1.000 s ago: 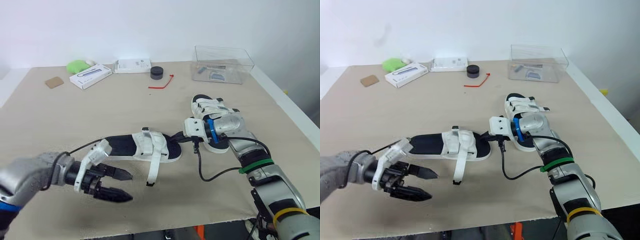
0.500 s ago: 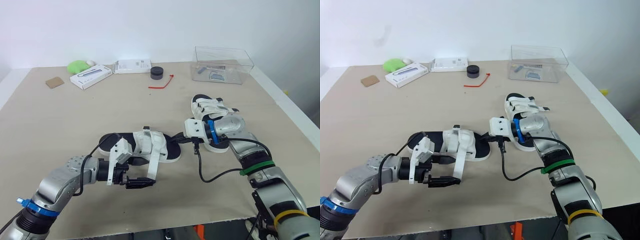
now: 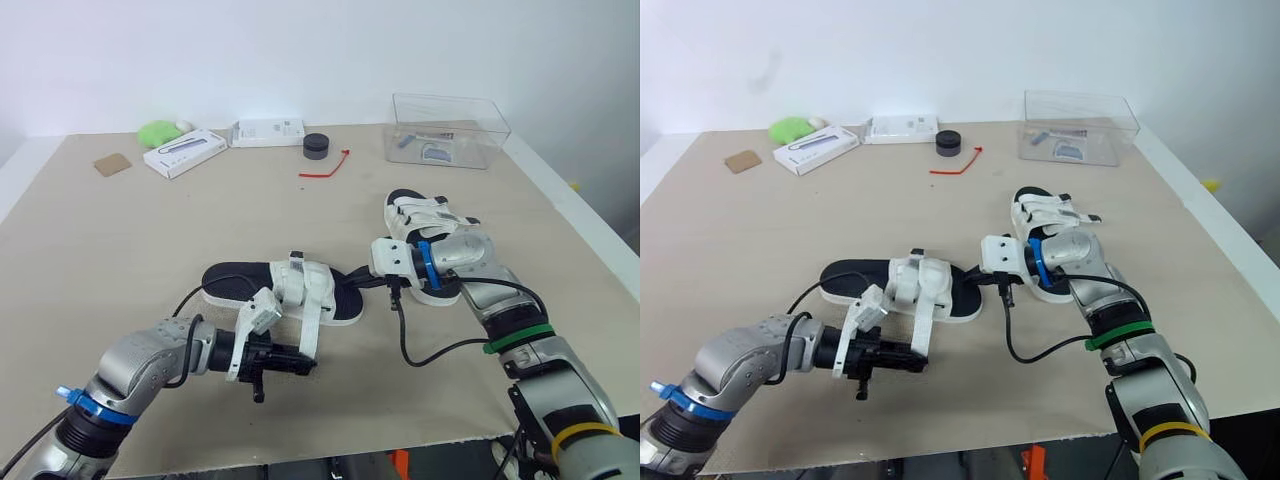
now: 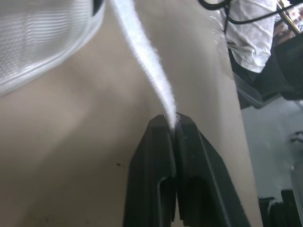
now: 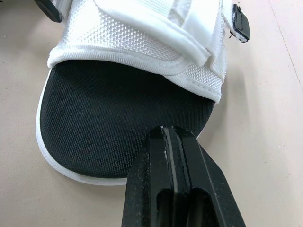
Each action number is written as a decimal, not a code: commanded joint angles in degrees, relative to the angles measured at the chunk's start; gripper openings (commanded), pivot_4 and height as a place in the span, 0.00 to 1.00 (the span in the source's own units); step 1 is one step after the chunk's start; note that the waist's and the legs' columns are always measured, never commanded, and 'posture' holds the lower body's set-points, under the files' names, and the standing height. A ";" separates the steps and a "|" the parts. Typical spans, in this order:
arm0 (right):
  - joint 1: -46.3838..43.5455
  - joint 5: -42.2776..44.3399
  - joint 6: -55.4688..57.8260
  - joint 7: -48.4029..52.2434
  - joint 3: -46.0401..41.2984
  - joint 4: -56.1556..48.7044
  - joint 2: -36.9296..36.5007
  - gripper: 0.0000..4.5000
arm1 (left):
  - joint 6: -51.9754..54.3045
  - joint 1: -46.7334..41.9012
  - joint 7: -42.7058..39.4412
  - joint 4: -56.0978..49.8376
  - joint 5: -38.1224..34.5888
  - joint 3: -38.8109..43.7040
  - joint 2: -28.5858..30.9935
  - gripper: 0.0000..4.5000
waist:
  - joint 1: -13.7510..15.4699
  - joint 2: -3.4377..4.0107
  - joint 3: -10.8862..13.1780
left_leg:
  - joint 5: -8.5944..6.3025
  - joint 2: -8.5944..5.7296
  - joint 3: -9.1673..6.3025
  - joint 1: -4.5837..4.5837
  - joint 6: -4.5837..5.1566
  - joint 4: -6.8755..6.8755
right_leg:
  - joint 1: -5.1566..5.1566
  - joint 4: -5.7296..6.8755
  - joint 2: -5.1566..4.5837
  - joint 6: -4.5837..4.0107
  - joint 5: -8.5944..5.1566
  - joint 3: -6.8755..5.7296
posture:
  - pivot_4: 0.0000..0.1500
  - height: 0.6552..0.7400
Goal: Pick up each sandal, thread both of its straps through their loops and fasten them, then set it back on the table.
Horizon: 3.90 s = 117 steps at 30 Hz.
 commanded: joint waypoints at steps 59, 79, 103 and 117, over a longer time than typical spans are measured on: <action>0.72 -0.97 0.44 -0.59 0.01 -0.37 -1.85 0.00 | -8.18 -34.03 -27.79 33.39 15.94 -8.63 -8.19 0.02 | 0.07 -0.04 -0.01 | 0.02 -0.33 -0.36 -0.17 -0.02 0.08 | 0.13 -0.10 -0.12 0.24 -0.04 -0.04 | 1.00 1.00; 0.59 -0.97 0.18 -1.03 0.08 0.12 -1.88 0.00 | -10.05 -37.13 -34.13 32.39 15.70 -4.98 -6.28 0.48 | 0.01 -0.04 0.00 | 0.01 -0.37 -0.42 -0.19 0.00 0.12 | 0.12 -0.10 -0.12 0.36 -0.05 0.10 | 1.00 1.00; -0.08 -1.10 -0.16 -0.70 0.20 1.08 -1.96 0.00 | -16.56 -38.39 -31.53 37.55 21.28 -7.09 -9.33 0.03 | -0.03 -0.04 0.00 | 0.01 -0.37 -0.41 -0.20 0.01 0.12 | 0.10 -0.10 -0.12 0.38 -0.03 0.14 | 1.00 1.00; 0.28 -1.16 -0.20 -0.86 0.22 0.54 -2.03 0.00 | -6.93 -41.39 -34.63 39.08 16.34 -4.25 -10.72 0.03 | -0.07 -0.04 0.00 | 0.01 -0.37 -0.41 -0.22 0.01 0.11 | 0.09 -0.10 -0.11 0.38 -0.04 0.13 | 1.00 1.00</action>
